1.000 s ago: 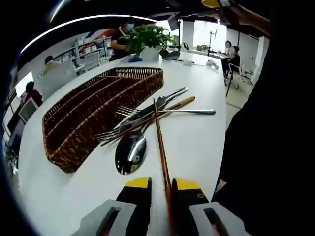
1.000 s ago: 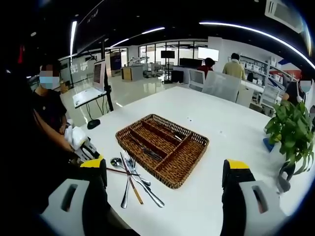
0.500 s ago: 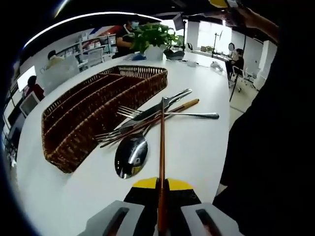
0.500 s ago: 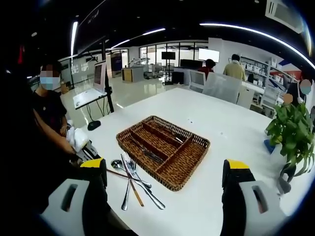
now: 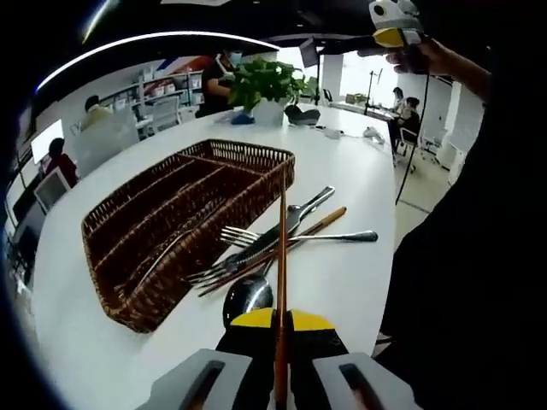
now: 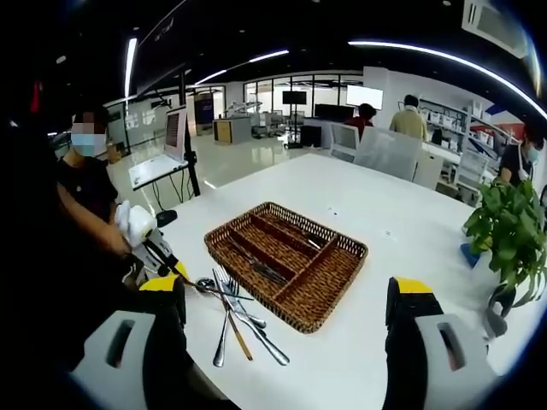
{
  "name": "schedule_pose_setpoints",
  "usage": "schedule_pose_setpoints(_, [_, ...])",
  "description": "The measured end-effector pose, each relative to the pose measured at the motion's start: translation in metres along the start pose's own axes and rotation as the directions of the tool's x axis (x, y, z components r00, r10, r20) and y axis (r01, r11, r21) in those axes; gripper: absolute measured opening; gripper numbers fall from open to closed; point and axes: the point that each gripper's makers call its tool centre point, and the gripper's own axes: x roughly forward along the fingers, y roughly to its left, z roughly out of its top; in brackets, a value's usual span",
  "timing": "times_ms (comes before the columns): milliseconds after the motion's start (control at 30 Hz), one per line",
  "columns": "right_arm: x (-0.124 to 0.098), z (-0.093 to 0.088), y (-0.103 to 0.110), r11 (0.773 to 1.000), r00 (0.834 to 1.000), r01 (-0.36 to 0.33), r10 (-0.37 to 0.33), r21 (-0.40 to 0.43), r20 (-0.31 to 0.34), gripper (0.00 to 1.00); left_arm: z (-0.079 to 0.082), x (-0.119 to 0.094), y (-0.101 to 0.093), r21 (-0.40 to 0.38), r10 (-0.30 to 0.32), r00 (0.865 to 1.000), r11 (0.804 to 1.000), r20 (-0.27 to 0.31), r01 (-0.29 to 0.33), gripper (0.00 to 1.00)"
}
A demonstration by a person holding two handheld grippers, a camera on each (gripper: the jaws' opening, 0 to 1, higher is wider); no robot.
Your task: Arrange the knives, forks, and spoons in their matching storage slots by inserting each utensil handle-first until every utensil is classified and aligned in the correct compartment
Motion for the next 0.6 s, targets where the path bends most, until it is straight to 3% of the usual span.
schedule_pose_setpoints(100, [-0.001, 0.001, 0.000, 1.000, 1.000, 0.001, -0.001, 0.001, 0.004, 0.99, 0.014, -0.003, 0.000, 0.042, -0.062, 0.998, 0.997, -0.004, 0.062, 0.02])
schedule_pose_setpoints(233, [-0.001, 0.000, 0.000, 1.000, 1.000, 0.001, -0.001, 0.000, 0.004, 0.99, 0.032, -0.010, 0.007, 0.056, -0.085, 0.996, 0.995, -0.009, 0.085, 0.02])
schedule_pose_setpoints(367, [-0.001, 0.000, 0.000, 1.000, 1.000, 0.003, -0.003, 0.003, 0.007, 0.99, 0.044, -0.016, 0.014, 0.045, -0.086, 0.996, 0.995, -0.020, 0.087, 0.02])
schedule_pose_setpoints(600, [0.002, -0.001, 0.001, 1.000, 1.000, 0.002, -0.002, 0.002, 0.003, 0.99, 0.072, -0.020, 0.017, 0.042, -0.072, 0.997, 0.997, 0.023, 0.071, 0.02])
